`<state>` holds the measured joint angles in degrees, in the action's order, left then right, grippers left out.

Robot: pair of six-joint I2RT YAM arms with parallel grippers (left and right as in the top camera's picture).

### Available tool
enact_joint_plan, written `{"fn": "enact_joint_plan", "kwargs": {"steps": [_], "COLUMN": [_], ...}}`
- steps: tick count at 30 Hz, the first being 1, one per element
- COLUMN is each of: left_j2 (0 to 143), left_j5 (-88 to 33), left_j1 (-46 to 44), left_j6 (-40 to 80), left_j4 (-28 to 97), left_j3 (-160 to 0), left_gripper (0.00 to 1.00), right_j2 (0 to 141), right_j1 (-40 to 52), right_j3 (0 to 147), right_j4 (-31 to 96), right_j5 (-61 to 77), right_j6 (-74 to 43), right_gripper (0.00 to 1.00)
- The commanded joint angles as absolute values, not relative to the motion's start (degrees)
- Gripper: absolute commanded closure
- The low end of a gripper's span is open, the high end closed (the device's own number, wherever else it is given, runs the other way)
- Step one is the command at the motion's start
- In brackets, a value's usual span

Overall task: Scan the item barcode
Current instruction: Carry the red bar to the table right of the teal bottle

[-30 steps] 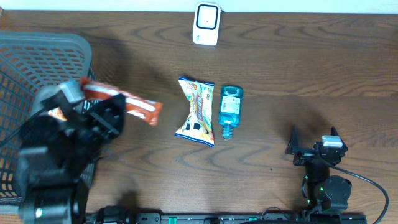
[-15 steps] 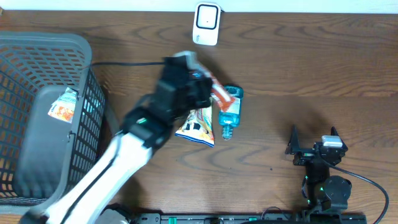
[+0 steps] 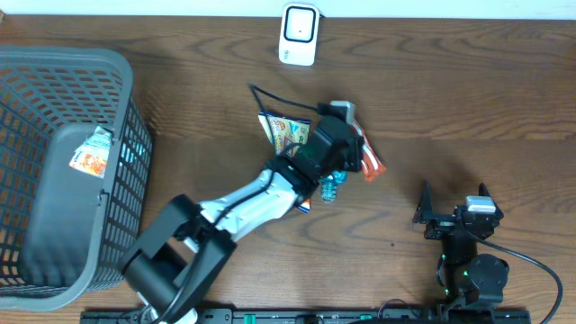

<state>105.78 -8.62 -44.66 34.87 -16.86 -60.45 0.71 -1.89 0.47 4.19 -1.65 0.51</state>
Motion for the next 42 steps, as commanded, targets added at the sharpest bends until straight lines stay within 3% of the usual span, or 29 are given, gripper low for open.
{"fn": "enact_joint_plan", "kwargs": {"steps": [1,19,22,24,31,42], "left_j2": [107.39,113.49,113.49,113.49,113.47,111.92], "left_j5": [-7.64,-7.66,-7.64,-7.66,-7.68,-8.1], "left_j1": [-45.63,-46.41,-46.72,-46.7,-46.7,-46.7], "left_j6": [29.19,26.57,26.59,26.59,26.61,26.61], "left_j4": [-17.52,-17.21,-17.26,-17.08,-17.06,-16.8], "left_j3": [-60.27,-60.27,-60.27,-60.27,-60.27,-60.34], "left_gripper": [0.93,0.92,0.83,0.83,0.55,0.41], "right_j2": [0.38,0.38,0.38,0.38,0.38,0.38], "right_j1": [-1.41,-1.41,-1.41,-1.41,-1.41,-1.41], "right_j3": [0.49,0.49,0.49,0.49,0.49,0.49], "right_j4": [4.51,4.51,4.51,4.51,4.51,4.51], "right_j5": [-1.54,-1.54,-1.54,-1.54,-1.54,-1.54], "right_j6": [0.93,0.93,0.93,0.93,0.93,0.93], "right_gripper": [0.01,0.01,0.01,0.01,0.01,0.01]}}
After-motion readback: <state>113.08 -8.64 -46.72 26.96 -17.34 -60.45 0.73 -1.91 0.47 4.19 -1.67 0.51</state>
